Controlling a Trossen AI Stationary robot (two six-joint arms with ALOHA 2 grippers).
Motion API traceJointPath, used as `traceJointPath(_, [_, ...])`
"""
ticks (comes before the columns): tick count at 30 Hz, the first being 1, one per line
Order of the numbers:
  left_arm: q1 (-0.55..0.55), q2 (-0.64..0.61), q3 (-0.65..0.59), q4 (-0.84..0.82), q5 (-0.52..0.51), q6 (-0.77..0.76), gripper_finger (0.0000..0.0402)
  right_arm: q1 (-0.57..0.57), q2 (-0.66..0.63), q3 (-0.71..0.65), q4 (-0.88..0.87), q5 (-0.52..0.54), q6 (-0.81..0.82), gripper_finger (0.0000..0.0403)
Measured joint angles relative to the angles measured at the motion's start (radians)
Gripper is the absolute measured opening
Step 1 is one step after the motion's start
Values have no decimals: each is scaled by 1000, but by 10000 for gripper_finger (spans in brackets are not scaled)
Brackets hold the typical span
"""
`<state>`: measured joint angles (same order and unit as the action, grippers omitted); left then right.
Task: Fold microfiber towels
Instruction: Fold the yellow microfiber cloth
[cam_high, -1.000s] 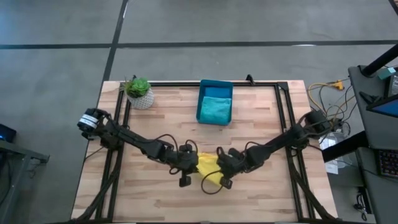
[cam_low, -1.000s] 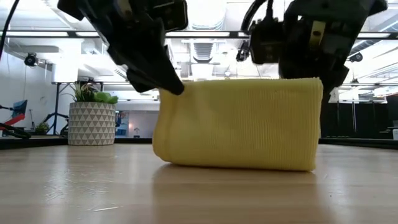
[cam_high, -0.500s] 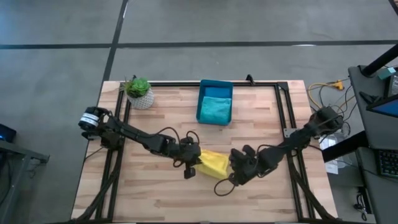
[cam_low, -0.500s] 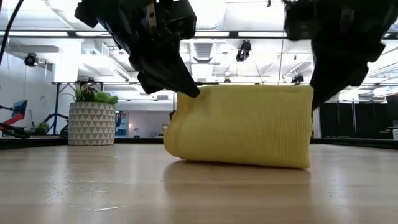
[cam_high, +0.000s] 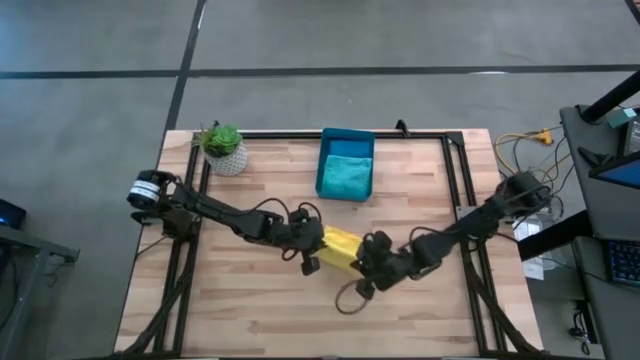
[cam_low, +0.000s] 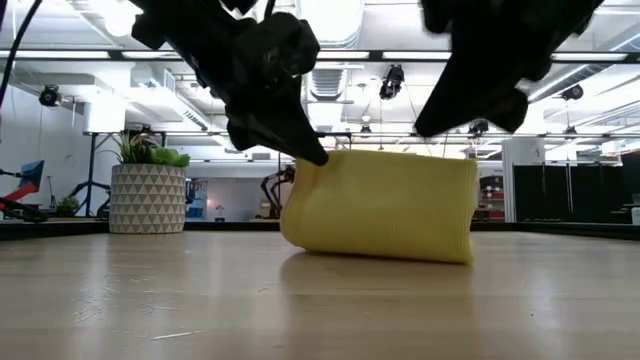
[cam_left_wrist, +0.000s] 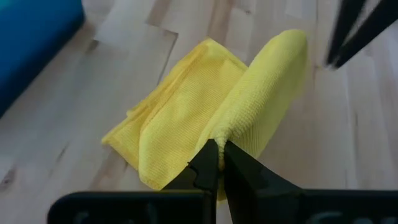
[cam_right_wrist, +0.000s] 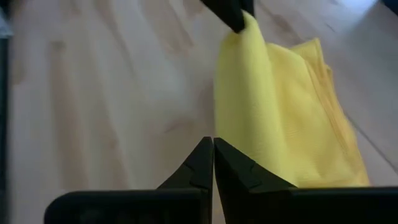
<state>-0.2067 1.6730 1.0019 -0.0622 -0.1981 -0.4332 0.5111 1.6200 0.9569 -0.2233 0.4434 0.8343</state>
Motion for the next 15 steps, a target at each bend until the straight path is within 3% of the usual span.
traceJointPath(15, [75,28,-10,1,-83,2,0,-204,45,-70,-88,-92,-23,9])
